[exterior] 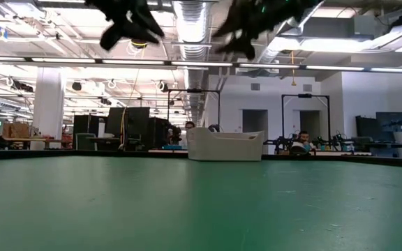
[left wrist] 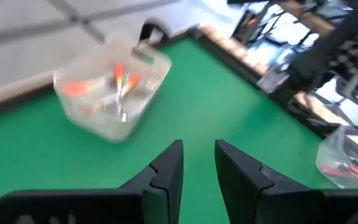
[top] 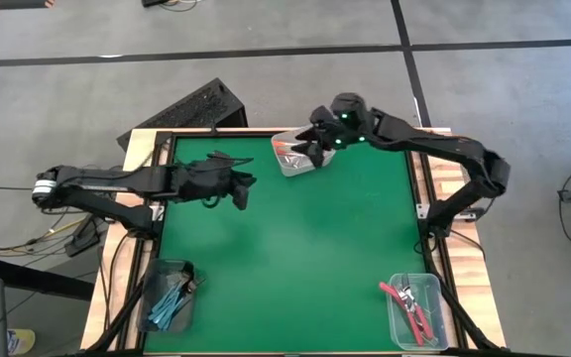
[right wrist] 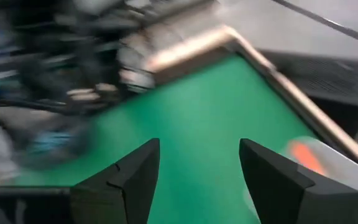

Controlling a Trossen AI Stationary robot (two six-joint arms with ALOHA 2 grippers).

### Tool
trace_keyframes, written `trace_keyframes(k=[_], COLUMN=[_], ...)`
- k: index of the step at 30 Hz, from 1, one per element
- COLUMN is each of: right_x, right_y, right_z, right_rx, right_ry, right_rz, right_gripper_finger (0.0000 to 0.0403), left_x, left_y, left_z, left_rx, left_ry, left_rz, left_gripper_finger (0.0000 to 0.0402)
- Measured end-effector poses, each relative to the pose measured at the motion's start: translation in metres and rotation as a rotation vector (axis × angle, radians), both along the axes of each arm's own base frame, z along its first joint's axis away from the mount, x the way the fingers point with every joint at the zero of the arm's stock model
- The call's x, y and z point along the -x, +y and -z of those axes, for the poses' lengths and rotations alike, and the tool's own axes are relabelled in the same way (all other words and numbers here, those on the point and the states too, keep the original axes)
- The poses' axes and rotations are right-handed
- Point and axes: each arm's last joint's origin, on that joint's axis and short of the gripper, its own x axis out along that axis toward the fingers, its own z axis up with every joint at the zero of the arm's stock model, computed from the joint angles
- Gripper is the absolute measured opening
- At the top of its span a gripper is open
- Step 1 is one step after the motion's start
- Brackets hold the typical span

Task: Sort silverware by color (type)
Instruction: Return to Home Position

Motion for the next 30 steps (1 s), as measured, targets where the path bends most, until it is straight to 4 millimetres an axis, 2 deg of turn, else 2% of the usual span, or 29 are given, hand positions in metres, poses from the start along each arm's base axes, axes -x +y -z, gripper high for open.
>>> trace_keyframes(k=[4,6,9,12,15,18,20,26,28,30], right_x=[0.004,0.004,0.004,0.004,0.005,0.012,0.015,0.017,0.019,0.024], right_y=[0.028,0.045,0.076,0.11,0.14,0.161,0.17,0.188,0.197,0.21], right_z=[-0.022,-0.027,-0.027,-0.015,-0.001,0.003,0.005,0.028,0.029,0.028], right_rx=[0.004,0.004,0.002,-0.038,-0.088,-0.106,-0.106,-0.125,-0.042,0.107], right_ry=[-0.096,-0.108,-0.157,-0.265,-0.409,-0.514,-0.5,-0.27,-0.259,-0.265], right_rz=[-0.131,-0.183,-0.265,-0.338,-0.37,-0.427,-0.425,-0.286,-0.259,-0.332], right_gripper_finger=[0.0222,0.02,0.016,0.0118,0.0068,0.0019,0.0012,0.0044,0.0037,0.002], left_x=[0.025,0.038,0.056,0.069,0.077,0.078,0.078,0.073,0.073,0.072], left_y=[-0.013,-0.023,-0.035,-0.046,-0.054,-0.057,-0.058,-0.058,-0.058,-0.059], left_z=[-0.022,-0.023,-0.006,0.018,0.04,0.057,0.062,0.066,0.067,0.066], left_rx=[-0.173,-0.23,-0.227,-0.159,-0.101,-0.076,-0.072,-0.212,-0.286,-0.327], left_ry=[-0.032,-0.058,-0.114,-0.204,-0.256,-0.264,-0.259,-0.186,-0.156,-0.147], left_rz=[0.085,0.101,0.082,0.135,0.225,0.241,0.262,0.317,0.35,0.398], left_gripper_finger=[0.008,0.008,0.008,0.008,0.008,0.008,0.008,0.008,0.008,0.008])
